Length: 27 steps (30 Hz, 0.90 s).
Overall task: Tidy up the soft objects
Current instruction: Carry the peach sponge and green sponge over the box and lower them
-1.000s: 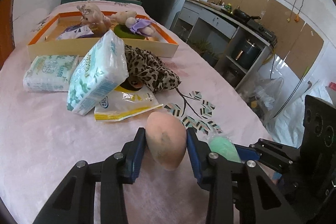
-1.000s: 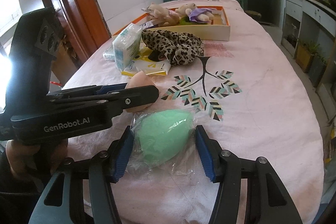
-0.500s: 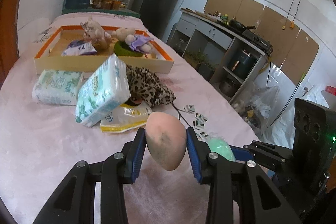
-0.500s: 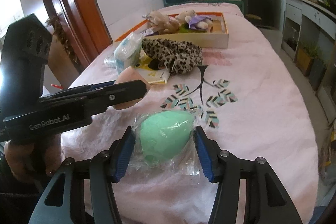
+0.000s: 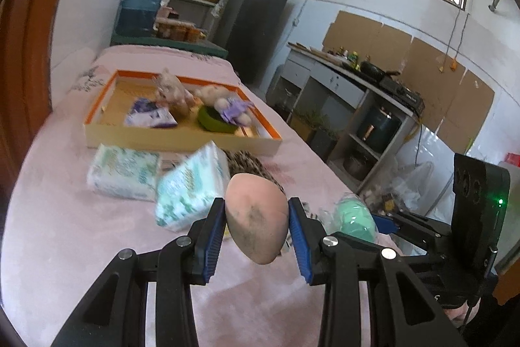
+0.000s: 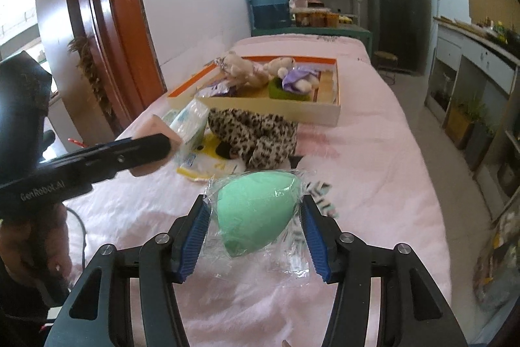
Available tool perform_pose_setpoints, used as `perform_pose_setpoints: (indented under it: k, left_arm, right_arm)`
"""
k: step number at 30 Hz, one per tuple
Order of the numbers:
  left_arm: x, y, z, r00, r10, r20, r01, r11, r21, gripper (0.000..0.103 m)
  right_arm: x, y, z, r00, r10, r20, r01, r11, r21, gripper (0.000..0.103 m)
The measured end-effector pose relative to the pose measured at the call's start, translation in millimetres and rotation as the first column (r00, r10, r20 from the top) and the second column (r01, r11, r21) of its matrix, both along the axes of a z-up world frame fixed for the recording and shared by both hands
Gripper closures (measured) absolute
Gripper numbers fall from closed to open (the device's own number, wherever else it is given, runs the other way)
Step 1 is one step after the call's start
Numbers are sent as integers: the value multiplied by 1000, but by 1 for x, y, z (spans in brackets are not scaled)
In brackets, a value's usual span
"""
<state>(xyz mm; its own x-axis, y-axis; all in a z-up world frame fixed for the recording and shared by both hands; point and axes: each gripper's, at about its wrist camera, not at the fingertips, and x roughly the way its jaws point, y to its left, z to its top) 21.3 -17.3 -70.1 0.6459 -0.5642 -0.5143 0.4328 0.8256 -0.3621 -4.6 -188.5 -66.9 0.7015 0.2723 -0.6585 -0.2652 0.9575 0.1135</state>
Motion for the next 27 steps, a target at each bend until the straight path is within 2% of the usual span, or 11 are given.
perform_pose_setpoints:
  k: [14, 27]
  left_arm:
    - [24, 25, 35, 993, 99, 57, -99, 995, -8, 64]
    - [64, 41, 53, 983, 154, 105, -158, 987, 30, 64]
  right_arm:
    - [32, 7, 39, 995, 35, 94, -33, 999, -26, 46]
    - [69, 17, 57, 988, 54, 143, -48, 998, -42, 46]
